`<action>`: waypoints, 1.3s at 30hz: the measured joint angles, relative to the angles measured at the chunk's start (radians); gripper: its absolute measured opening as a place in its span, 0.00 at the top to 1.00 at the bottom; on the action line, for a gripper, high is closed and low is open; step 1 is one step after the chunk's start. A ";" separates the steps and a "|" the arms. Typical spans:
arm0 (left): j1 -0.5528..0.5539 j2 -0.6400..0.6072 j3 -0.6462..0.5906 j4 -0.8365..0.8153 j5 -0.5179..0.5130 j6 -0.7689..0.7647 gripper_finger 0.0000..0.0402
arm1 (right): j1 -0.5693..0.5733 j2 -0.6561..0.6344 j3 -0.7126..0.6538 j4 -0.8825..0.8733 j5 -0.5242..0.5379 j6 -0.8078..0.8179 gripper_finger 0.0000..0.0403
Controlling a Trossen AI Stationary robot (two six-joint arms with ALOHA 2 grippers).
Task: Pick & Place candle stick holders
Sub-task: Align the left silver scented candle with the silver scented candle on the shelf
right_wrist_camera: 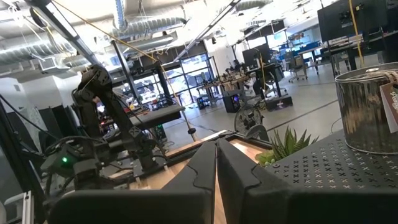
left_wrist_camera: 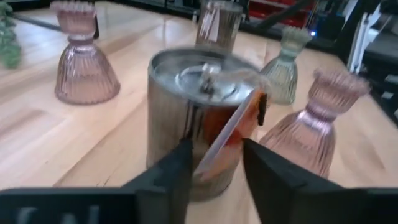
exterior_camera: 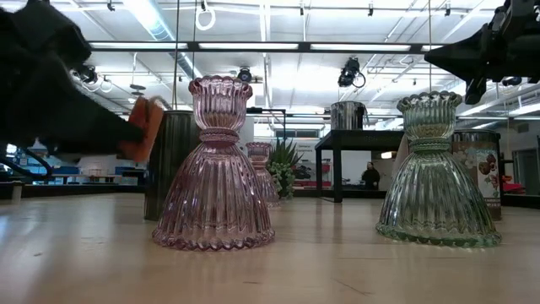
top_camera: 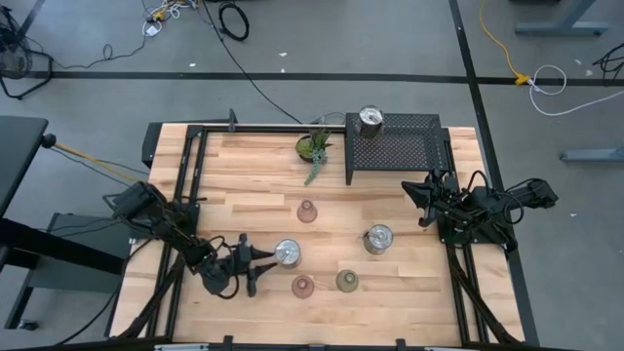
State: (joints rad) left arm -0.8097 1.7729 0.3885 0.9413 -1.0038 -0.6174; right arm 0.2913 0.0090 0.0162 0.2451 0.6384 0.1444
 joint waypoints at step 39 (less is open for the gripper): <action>0.500 -0.398 0.859 -1.809 0.655 0.001 0.08 | 0.000 0.000 0.000 -0.001 0.000 0.000 0.96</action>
State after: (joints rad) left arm -0.3093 1.3754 1.2480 -0.8677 -0.3487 -0.6162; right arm 0.2916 0.0090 0.0162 0.2440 0.6387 0.1444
